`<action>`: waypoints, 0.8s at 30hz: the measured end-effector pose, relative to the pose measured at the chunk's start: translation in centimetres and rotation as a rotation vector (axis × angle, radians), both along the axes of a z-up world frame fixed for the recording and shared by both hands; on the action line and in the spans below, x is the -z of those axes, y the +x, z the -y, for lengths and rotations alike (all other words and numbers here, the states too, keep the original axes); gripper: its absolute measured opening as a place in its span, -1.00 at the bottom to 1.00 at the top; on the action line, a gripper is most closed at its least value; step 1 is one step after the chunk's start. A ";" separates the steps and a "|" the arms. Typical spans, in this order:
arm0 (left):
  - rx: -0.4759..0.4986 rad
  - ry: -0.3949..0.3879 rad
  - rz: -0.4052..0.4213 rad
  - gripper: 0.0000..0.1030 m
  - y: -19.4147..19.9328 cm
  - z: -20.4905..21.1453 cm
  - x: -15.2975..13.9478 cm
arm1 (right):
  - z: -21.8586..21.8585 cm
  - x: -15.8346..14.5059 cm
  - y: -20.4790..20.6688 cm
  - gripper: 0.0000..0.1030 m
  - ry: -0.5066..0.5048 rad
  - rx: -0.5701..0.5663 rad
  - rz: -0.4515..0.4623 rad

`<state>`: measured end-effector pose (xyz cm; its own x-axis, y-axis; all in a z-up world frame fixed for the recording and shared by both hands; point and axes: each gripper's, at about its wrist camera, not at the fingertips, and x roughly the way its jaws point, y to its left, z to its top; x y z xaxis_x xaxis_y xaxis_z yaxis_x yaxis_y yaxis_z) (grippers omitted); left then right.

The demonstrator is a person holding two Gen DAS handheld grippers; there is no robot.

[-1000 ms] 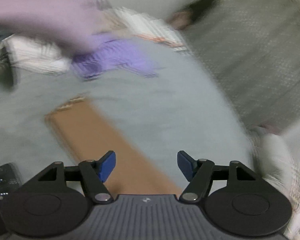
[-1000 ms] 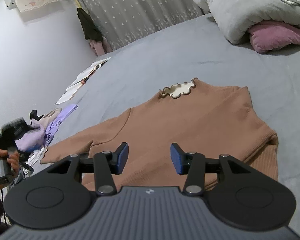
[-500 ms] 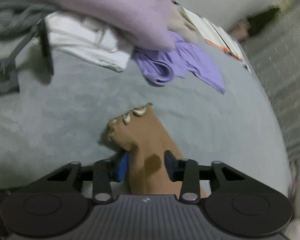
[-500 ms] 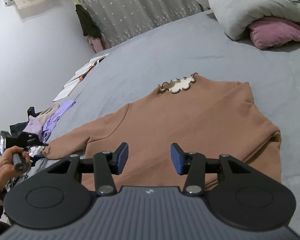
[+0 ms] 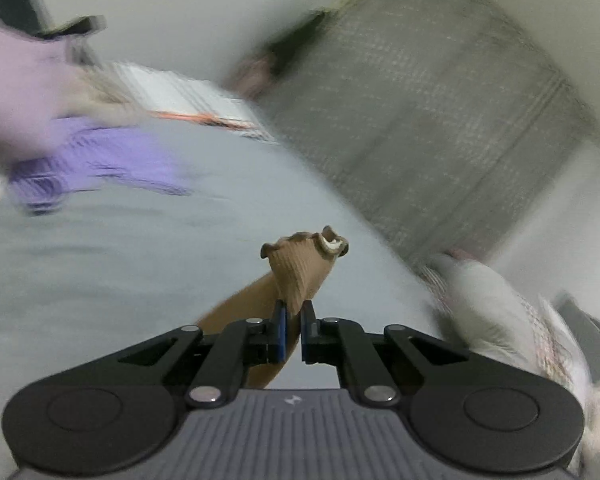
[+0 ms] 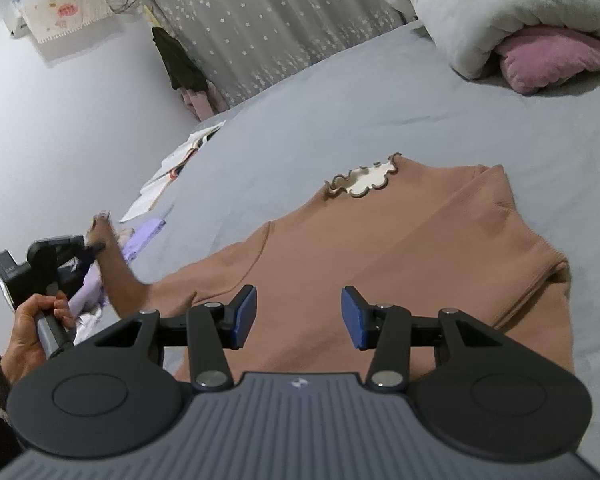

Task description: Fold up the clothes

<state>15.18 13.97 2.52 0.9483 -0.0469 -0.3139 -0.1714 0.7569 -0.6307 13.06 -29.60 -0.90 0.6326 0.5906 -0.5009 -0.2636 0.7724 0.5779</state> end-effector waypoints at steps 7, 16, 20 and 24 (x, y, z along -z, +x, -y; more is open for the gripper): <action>0.330 0.058 0.040 -0.90 0.1 8.7 -0.3 | 1.6 -0.4 0.2 0.01 0.131 0.038 -0.032; 0.701 0.207 -0.016 -0.90 -2.9 20.2 3.7 | 5.1 1.0 0.2 0.16 0.448 0.144 -0.138; 0.815 0.254 -0.037 -0.90 -4.7 22.5 7.0 | 5.8 2.8 0.3 0.17 0.499 0.169 -0.214; 0.878 0.299 -0.058 -0.90 -5.9 23.8 9.7 | 6.2 5.1 0.5 0.17 0.565 0.197 -0.323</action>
